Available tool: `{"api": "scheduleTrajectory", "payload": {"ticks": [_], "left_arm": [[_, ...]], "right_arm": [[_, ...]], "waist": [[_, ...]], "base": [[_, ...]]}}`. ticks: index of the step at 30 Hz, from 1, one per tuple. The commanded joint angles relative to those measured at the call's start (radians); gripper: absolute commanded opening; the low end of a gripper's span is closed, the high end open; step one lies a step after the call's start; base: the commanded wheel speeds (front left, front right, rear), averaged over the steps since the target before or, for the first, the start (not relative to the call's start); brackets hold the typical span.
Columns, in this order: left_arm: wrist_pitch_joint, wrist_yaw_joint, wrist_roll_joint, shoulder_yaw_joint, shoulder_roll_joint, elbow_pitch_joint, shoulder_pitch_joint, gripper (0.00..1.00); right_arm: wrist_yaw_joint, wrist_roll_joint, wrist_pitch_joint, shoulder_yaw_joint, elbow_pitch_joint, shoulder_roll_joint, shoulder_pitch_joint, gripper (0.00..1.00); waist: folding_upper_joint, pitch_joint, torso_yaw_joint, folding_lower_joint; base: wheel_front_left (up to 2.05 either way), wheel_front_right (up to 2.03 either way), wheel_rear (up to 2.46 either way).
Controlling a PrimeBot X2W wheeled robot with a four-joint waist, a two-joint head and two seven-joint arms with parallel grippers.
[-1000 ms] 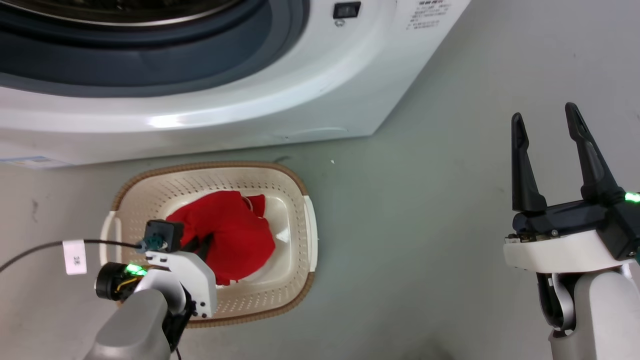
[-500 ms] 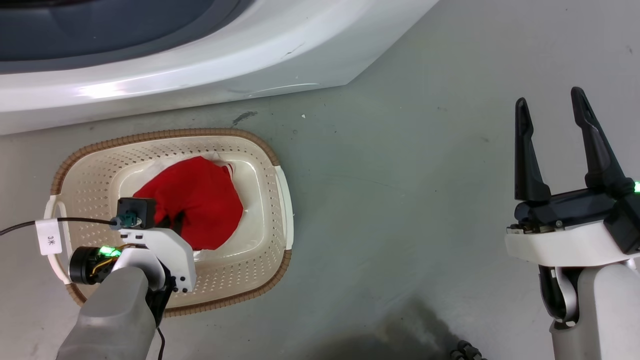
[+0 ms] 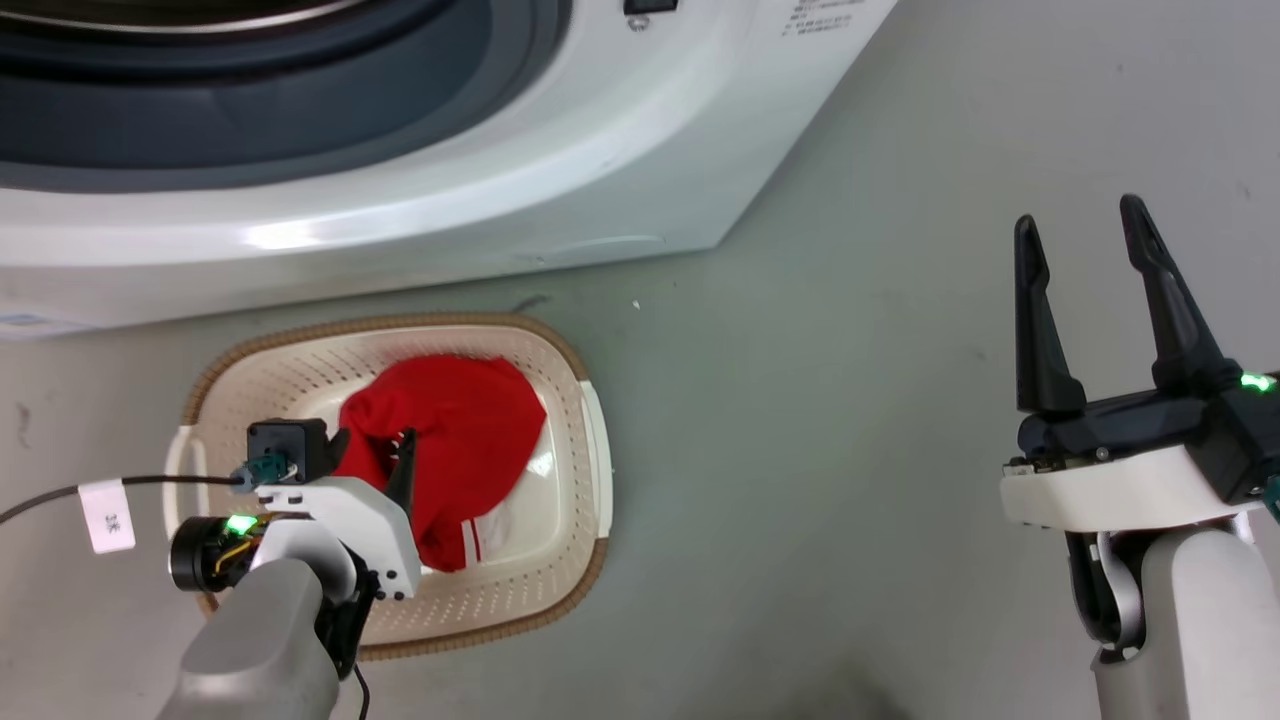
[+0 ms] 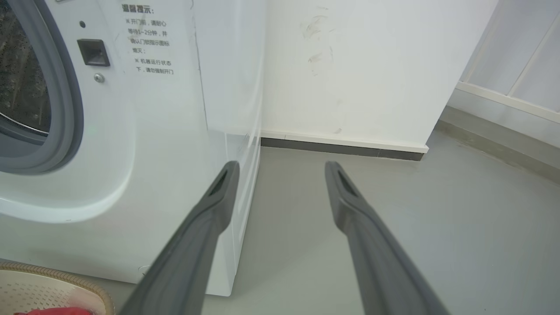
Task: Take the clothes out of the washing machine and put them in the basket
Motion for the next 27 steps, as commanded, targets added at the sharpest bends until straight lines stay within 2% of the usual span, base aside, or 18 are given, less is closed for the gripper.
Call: {"api": "scheduleTrajectory", "payload": {"ticks": [1,10,15,16,17,27], "left_arm": [[-0.002,0.008,0.013,0.023,-0.007,-0.042,0.039,1.0],[-0.003,0.031,0.114,0.199,-0.036,-0.307,0.235,1.0],[-0.002,0.02,0.216,0.282,-0.065,-0.484,0.344,1.0],[-0.002,0.02,0.216,0.282,-0.065,-0.484,0.344,1.0],[-0.003,0.017,0.258,0.311,-0.076,-0.552,0.374,1.0],[-0.003,-0.01,0.364,0.402,-0.141,-0.734,0.443,1.0]], "right_arm": [[-0.001,-0.006,-0.002,-0.005,0.008,0.001,0.016,1.0],[-0.001,0.02,-0.002,0.004,0.046,0.001,0.054,1.0],[-0.001,0.027,-0.002,0.021,0.069,0.001,0.085,1.0],[-0.001,0.027,-0.002,0.021,0.069,0.001,0.085,1.0],[-0.001,0.032,-0.002,0.026,0.076,0.001,0.092,1.0],[-0.001,0.062,-0.002,0.047,0.106,0.0,0.138,1.0]], "waist": [[0.0,-0.064,0.028,-0.0001],[0.0,-0.189,0.058,-0.0001],[0.0,-0.245,0.072,-0.0001],[0.0,-0.245,0.072,-0.0001],[0.0,-0.263,0.075,-0.0001],[0.0,-0.326,0.08,-0.0001]], "base": [[0.0,0.0,0.0],[0.0,0.0,0.0],[0.0,0.0,0.0],[0.0,0.0,0.0],[0.0,0.0,0.0],[0.0,0.0,0.0]]}}
